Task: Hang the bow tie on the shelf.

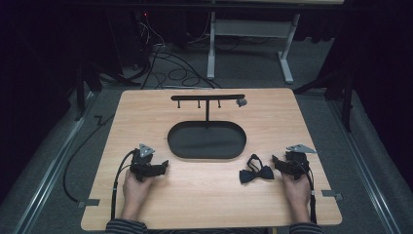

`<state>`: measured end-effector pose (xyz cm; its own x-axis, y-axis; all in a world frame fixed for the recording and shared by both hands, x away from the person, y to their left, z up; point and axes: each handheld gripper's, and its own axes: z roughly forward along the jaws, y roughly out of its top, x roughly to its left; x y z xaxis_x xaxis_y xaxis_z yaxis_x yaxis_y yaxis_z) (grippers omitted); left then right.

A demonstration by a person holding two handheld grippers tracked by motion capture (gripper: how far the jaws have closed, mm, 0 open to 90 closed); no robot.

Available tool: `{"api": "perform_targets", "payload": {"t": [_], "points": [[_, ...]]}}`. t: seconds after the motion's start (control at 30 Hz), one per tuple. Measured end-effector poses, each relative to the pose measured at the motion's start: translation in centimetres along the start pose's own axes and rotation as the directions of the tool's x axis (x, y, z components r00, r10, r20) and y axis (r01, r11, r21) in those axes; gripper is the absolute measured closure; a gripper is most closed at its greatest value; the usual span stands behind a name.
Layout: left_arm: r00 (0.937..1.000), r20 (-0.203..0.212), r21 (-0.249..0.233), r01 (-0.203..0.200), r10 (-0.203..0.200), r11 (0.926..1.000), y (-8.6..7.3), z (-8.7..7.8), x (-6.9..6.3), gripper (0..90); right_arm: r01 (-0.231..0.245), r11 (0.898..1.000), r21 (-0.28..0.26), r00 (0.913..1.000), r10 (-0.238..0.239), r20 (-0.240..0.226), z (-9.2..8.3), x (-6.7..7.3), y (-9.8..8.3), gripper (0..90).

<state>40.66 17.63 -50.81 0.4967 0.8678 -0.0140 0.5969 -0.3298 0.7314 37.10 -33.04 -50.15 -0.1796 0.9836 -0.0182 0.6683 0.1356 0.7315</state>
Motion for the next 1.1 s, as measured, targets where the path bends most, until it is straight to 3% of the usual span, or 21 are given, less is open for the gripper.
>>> {"api": "perform_targets", "payload": {"t": [0.83,1.1], "points": [[1.0000,0.000,-0.001,0.000,0.000,1.0000,0.00,0.01,0.01,18.8,-0.001,1.000,-0.001,1.0000,0.001,-0.009,-0.04,0.04,-0.04,41.2],[1.0000,0.000,0.000,-0.001,0.001,1.0000,0.00,0.00,0.01,18.8,-0.016,1.000,-0.010,0.9997,0.015,-0.019,-0.14,0.08,-0.09,48.8]]}}
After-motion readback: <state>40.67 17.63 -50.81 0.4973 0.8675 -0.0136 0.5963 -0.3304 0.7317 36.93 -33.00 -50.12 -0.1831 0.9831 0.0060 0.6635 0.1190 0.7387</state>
